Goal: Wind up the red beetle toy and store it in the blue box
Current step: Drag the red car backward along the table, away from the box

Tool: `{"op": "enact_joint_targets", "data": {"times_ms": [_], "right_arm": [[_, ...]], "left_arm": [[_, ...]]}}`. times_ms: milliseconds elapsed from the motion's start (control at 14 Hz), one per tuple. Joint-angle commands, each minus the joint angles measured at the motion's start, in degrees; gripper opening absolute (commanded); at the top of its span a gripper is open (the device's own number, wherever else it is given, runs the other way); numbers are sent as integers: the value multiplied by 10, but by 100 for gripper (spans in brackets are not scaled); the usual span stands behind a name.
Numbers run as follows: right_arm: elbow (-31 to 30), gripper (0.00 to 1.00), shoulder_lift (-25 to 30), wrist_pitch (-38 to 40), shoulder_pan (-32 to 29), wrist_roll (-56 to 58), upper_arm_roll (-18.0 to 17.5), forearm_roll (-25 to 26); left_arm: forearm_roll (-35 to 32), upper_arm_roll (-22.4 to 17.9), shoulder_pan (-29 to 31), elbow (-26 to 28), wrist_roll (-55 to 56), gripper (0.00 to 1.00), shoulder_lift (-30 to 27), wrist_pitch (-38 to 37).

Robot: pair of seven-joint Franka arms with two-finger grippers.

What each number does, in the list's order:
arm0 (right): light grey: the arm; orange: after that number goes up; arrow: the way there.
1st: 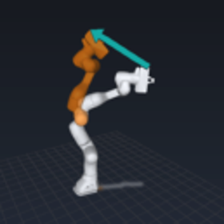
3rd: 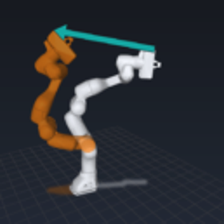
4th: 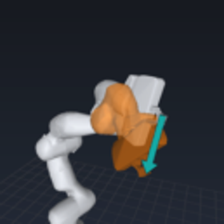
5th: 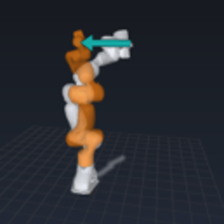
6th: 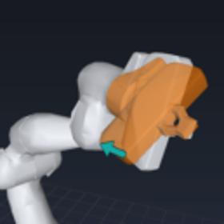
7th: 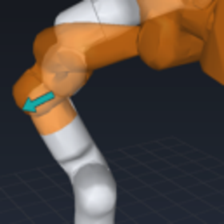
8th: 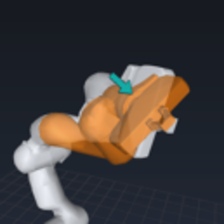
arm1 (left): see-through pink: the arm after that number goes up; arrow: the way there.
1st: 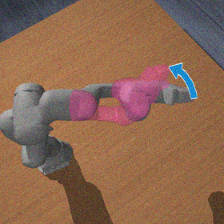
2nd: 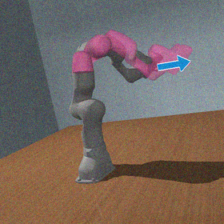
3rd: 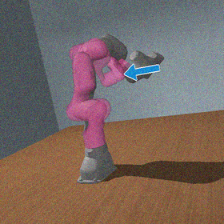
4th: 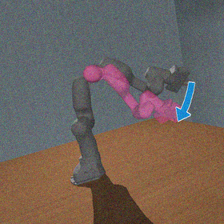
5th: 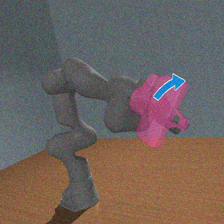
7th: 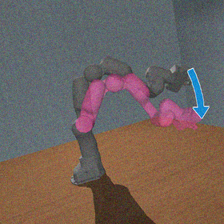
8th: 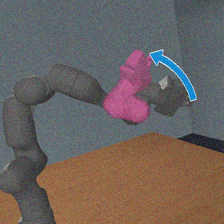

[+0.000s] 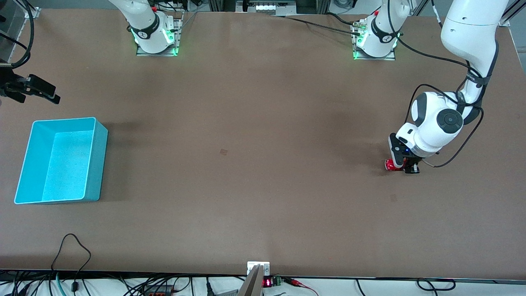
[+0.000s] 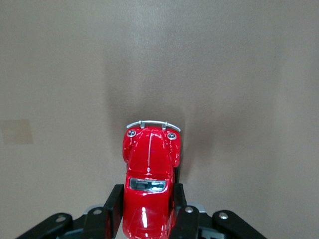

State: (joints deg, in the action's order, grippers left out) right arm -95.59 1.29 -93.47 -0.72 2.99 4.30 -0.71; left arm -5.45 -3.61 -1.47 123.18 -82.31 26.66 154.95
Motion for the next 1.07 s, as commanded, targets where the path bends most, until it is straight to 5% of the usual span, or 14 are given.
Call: {"op": "enact_joint_targets", "data": {"times_ms": [0,1003], "right_arm": [[4,100,-2,-1,-6,0,-3,8],[4,100,-4,0,-7,2,-2,7]], "left_arm": [[-7,1,0,4,2,26,-5,2],[-5,0,6,-7,31,25,-3,-40]]}}
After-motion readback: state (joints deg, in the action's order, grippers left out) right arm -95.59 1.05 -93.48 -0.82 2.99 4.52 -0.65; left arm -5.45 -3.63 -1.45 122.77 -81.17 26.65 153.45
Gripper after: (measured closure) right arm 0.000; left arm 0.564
